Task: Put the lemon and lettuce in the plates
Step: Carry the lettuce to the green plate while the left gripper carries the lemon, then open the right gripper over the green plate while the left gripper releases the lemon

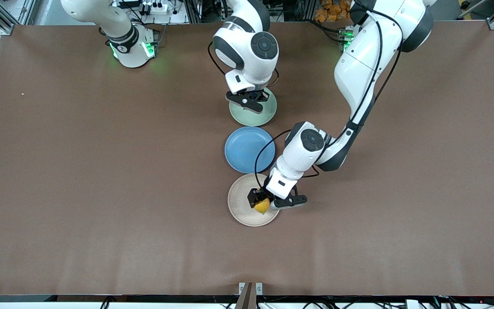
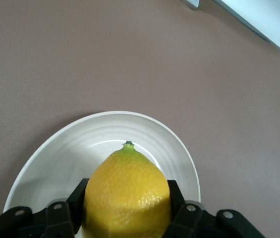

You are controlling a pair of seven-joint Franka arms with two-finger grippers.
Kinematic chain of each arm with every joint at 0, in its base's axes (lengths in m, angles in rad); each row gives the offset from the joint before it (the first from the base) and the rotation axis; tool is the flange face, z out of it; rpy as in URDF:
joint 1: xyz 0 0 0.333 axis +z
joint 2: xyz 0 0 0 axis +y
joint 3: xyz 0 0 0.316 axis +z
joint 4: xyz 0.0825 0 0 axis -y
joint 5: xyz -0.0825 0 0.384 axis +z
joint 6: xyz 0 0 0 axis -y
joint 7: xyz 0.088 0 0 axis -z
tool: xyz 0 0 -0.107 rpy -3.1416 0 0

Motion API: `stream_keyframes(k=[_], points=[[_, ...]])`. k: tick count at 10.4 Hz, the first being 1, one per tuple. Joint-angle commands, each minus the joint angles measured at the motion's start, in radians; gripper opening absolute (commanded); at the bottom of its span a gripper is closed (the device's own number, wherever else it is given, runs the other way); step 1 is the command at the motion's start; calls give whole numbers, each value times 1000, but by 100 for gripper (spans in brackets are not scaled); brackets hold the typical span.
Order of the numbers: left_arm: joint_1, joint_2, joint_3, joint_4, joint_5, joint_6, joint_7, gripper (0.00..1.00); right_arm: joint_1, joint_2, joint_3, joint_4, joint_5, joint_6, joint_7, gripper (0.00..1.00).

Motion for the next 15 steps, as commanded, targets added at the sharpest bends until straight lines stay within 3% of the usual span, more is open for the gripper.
stream_keyframes(k=[1,5,6,7,8,9,15], points=[[-17,31,16,36,-13,13,3,24,25,35,-9,5,-21,8,43,3],[-17,40,18,33,-10,13,3,28,34,82,-9,10,-43,65,85,5],[-17,40,18,35,-10,13,4,51,39,85,-9,11,-45,77,105,7],[-17,40,18,33,-7,13,4,70,39,85,-9,13,-49,77,108,17],[-17,40,18,33,-7,13,6,91,40,85,-9,13,-49,76,109,54],[-17,39,18,32,-7,13,3,100,46,85,-9,11,-61,70,109,100],[-19,7,33,33,-10,-6,-11,100,19,69,-18,19,-84,59,76,100]])
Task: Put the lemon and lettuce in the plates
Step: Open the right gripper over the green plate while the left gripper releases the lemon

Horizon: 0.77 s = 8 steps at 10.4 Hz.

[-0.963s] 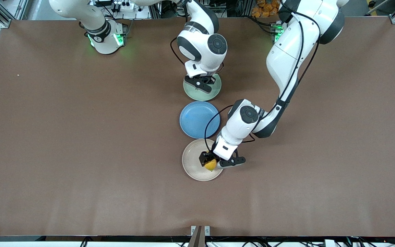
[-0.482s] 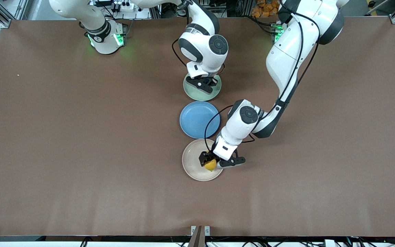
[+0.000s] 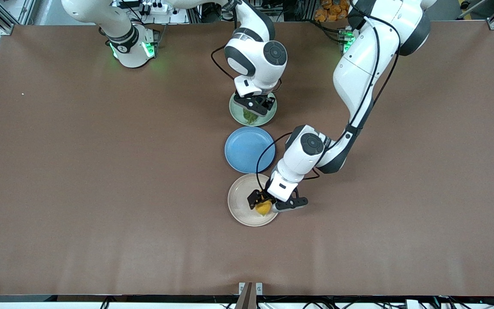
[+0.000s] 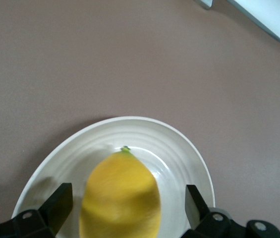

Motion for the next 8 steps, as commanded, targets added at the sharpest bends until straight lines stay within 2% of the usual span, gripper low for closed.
stream_keyframes(k=[1,4,8], points=[[-12,-40,25,8,-10,-40,-10,100,-31,-15,-9,14,-16,-14,-56,100],[-2,-92,26,8,-16,-153,-11,100,-146,-91,-18,5,-14,-63,-261,100],[27,-149,26,8,-10,-322,-8,100,-321,-101,-17,6,-14,-60,-527,100]])
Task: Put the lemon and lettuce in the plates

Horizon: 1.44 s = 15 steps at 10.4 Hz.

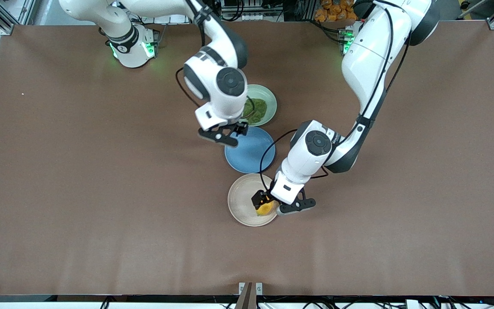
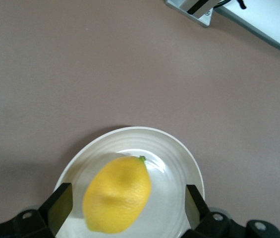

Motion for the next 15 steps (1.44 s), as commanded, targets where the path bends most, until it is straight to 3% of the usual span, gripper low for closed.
stream_keyframes(k=[1,6,8,10,15], points=[[33,-55,6,-17,-7,-114,-7,100,-98,-14,16,-14,-10,-1,-135,100],[124,-112,8,-27,-2,-269,70,100,-336,-16,13,-14,-14,1,-459,100],[170,-126,7,-36,-2,-312,125,100,-422,-19,15,-14,-84,4,-542,100],[231,-132,7,-36,-2,-377,241,100,-518,-14,16,-15,-100,33,-663,100],[357,-140,7,-36,-2,-503,466,100,-657,-9,20,-72,-91,94,-821,100]])
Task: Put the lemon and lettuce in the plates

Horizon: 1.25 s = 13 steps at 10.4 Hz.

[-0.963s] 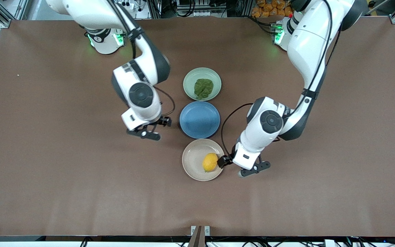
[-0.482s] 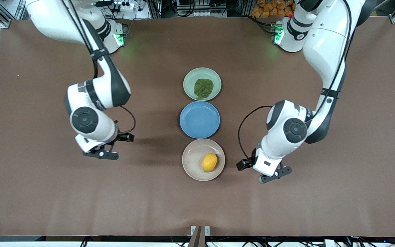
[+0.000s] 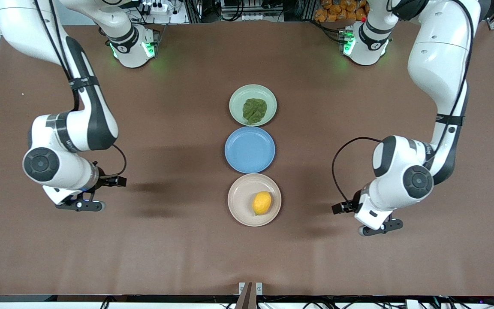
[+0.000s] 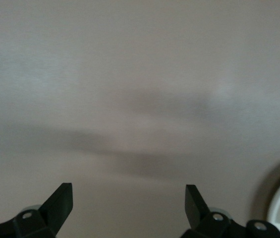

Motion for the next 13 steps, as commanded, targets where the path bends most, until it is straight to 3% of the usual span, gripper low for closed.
stream_keyframes(k=[1,3,5,7,10,13], points=[[36,-53,-3,-32,-2,-69,72,100,-40,-28,20,-117,-9,98,-40,100],[52,-79,0,-32,10,-143,82,100,-30,-142,22,-281,-9,198,-34,100],[71,-102,-3,-32,86,-189,98,100,-11,-270,26,-399,-7,198,-25,100],[93,-117,-3,-32,88,-222,126,100,1,-357,26,-493,-9,192,-22,100],[120,-155,-8,-33,88,-263,147,100,-11,-468,25,-582,-12,188,-36,100],[144,-267,-3,-151,85,-269,219,100,-48,-482,18,-560,-18,168,-42,100]])
